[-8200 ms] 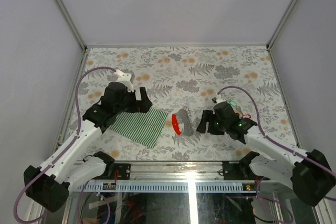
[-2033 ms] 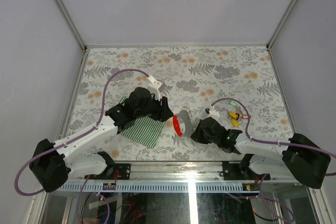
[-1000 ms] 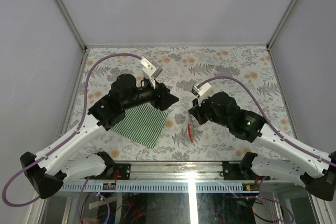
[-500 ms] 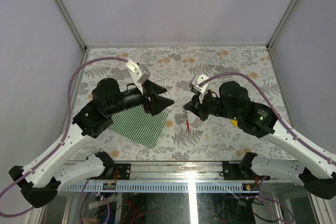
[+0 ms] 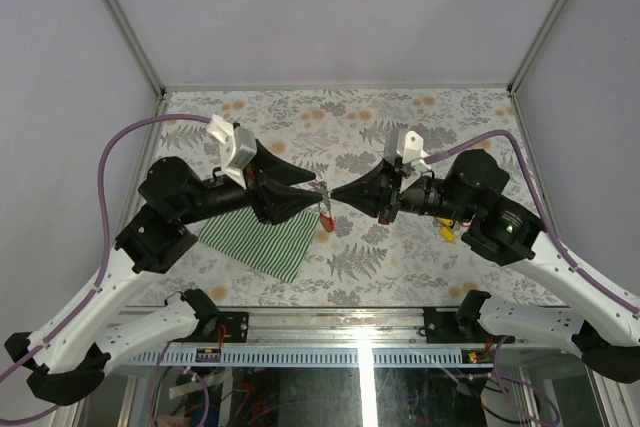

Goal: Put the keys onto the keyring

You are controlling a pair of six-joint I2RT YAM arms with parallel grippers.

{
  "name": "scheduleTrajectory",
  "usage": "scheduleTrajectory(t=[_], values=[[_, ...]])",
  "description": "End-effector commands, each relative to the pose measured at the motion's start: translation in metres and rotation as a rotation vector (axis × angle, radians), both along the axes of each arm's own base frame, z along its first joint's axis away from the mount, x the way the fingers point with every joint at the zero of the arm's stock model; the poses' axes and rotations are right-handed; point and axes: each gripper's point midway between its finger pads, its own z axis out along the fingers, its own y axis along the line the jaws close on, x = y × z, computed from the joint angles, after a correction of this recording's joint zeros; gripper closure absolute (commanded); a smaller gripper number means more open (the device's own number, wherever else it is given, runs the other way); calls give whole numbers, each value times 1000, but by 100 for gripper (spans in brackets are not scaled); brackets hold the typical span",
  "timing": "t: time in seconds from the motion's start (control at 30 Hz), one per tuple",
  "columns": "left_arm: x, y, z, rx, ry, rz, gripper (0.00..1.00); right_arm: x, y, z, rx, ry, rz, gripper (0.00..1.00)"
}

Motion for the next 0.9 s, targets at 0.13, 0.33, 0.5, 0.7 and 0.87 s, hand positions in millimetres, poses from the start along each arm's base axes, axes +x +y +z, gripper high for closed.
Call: scheduleTrajectory(t=[0.13, 0.33, 0.5, 0.7, 0.87], values=[[-28, 19, 47, -142, -102, -35, 61, -30, 9, 77, 361, -18, 168, 100], [-43, 27, 57, -176, -132, -65, 63, -32, 7, 86, 473, 14, 186, 100], [-45, 29, 62, -193, -136, -66, 64, -32, 4, 92, 551, 25, 189, 100], [-43, 31, 74, -248, -146, -48, 60, -33, -4, 103, 645, -4, 191, 100], [-45, 28, 84, -287, -158, -73, 60, -38, -6, 114, 692, -25, 223, 100]])
